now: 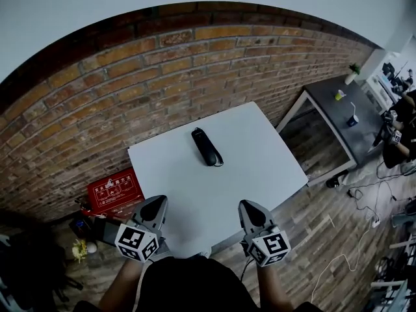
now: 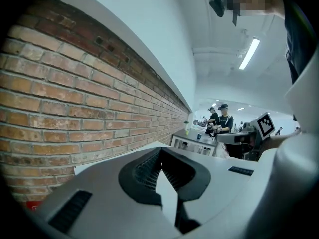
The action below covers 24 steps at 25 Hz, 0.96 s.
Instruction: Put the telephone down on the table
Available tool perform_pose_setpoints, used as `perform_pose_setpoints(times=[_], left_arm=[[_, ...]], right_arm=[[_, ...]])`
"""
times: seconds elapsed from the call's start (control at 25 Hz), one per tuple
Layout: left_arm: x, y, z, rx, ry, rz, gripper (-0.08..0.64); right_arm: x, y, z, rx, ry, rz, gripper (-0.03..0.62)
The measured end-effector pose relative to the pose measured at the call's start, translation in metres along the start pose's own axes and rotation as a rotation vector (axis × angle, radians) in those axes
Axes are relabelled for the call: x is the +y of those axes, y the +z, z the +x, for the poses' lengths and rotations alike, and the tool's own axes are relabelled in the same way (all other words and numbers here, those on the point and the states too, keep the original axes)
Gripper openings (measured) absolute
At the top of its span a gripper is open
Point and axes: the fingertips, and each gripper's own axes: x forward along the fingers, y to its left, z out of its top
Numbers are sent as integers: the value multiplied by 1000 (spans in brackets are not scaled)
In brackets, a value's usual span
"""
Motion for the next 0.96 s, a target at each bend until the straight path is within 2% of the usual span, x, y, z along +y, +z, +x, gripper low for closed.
perform_pose_setpoints(times=[0.28,0.96], left_arm=[[9,-5,-7,4,19,3,12],[-4,-19,-4,26,32,-16,12]], right_arm=[[-4,-3,-6,-16,-11,30,21],[-5,-6,-15,-7,19,13,21]])
